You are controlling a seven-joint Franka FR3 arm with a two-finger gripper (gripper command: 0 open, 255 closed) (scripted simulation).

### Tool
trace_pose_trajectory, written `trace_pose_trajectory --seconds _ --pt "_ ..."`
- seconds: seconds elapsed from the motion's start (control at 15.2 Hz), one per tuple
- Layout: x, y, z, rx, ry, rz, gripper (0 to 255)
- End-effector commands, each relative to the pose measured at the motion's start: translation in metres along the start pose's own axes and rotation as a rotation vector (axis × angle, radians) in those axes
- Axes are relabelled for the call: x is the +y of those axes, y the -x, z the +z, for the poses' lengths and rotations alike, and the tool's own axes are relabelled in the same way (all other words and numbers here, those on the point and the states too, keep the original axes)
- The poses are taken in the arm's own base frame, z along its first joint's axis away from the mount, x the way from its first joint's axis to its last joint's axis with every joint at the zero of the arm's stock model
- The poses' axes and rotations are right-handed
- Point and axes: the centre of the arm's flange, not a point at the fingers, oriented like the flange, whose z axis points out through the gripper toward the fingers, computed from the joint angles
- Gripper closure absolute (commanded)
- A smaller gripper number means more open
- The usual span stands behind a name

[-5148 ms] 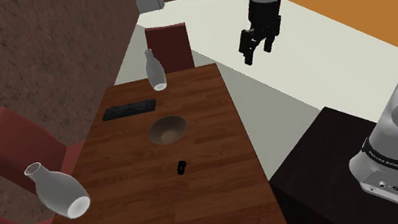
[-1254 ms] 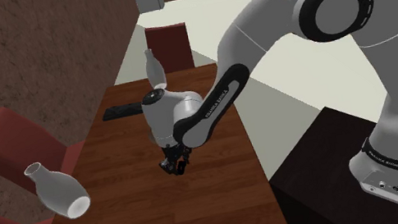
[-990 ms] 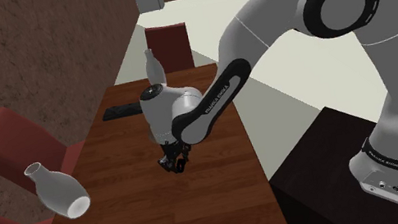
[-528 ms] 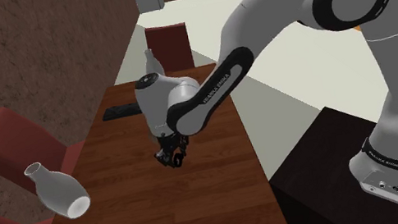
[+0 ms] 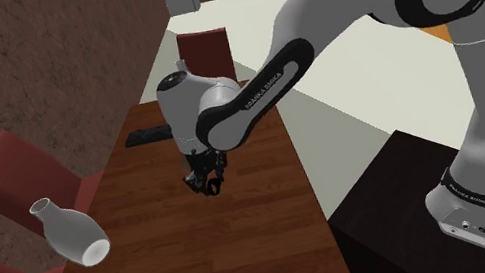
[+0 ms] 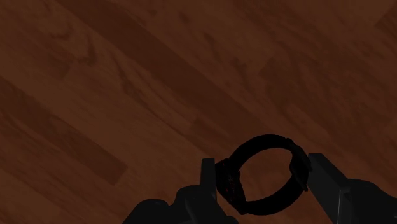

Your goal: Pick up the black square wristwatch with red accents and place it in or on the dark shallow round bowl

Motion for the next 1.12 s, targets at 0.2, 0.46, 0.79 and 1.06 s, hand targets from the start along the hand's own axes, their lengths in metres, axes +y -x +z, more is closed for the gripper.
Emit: trace_pose_trajectory --seconds 0.2,0.46,0.79,1.06 --pt "0.001 -0.001 -0.025 0.0 0.0 0.0 255" --pt "0.027 -0.046 -0.028 0.0 0.0 0.0 255" --pt "0.061 -0.103 -0.031 0.0 0.0 0.0 255" --pt "0.087 -0.148 -0.033 0.0 0.0 0.0 255"
